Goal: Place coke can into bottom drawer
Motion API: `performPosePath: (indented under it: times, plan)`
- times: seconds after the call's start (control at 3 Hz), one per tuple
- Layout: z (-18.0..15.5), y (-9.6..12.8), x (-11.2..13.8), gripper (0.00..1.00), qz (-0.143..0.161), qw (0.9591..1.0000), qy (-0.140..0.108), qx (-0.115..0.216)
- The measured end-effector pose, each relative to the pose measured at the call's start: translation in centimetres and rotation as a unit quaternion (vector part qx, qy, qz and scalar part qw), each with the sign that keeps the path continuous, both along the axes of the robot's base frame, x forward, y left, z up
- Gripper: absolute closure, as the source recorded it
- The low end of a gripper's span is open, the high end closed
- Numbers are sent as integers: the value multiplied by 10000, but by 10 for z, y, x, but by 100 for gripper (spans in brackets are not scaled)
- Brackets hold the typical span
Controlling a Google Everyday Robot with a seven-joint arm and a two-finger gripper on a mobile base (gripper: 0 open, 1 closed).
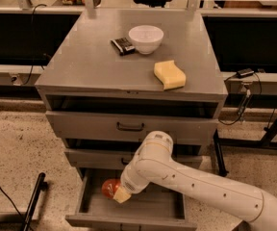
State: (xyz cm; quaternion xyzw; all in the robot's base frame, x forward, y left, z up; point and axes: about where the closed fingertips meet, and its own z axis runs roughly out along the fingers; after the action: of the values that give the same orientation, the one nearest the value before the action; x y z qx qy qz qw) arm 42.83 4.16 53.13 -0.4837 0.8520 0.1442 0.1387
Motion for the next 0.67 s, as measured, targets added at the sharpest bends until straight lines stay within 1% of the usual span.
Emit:
performPosePath:
  times: [0.33,0.67]
  plan:
    - [-4,-1,4,100,-54,10000,38,-9]
    - [-35,-15,18,100,-436,9990,24,7]
